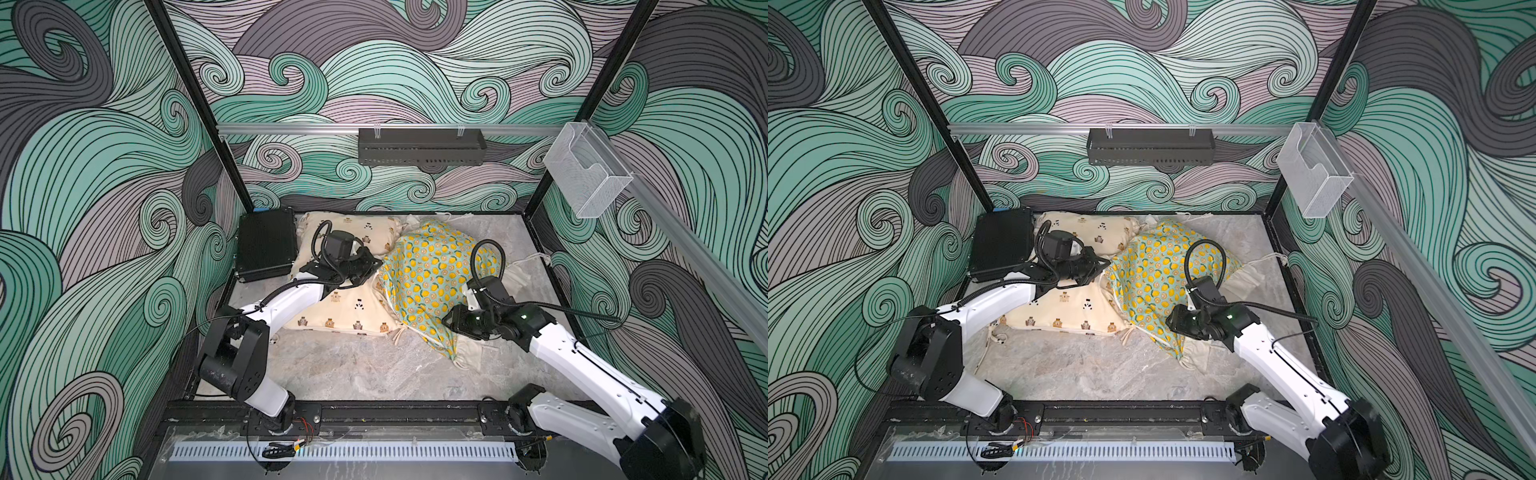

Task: Zip up pillowcases
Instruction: Zip the zipper on the pillowcase, then place the pillowcase at the center of the board.

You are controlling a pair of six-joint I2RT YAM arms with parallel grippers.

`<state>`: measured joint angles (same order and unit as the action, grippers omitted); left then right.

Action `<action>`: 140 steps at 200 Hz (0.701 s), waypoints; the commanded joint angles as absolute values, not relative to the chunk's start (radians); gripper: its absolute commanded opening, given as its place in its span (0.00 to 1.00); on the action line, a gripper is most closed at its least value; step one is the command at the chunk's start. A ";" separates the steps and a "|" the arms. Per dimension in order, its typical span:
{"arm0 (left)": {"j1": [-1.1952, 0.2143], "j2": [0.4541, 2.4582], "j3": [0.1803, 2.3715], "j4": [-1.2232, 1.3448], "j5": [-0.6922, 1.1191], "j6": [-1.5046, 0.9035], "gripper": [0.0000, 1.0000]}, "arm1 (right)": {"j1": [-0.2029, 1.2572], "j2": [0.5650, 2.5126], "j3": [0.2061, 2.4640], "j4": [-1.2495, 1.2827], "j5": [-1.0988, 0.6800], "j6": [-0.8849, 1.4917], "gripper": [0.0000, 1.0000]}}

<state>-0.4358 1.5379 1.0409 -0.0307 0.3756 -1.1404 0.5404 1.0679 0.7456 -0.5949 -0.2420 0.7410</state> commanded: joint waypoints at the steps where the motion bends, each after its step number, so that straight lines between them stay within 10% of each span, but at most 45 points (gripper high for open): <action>1: -0.442 1.504 1.028 -0.046 0.356 -1.109 0.00 | 0.559 1.127 0.771 -0.468 -0.261 0.762 0.48; 140: -0.483 1.452 0.989 -0.081 0.342 -1.068 0.00 | 0.612 1.403 0.716 -0.144 -0.165 0.854 0.53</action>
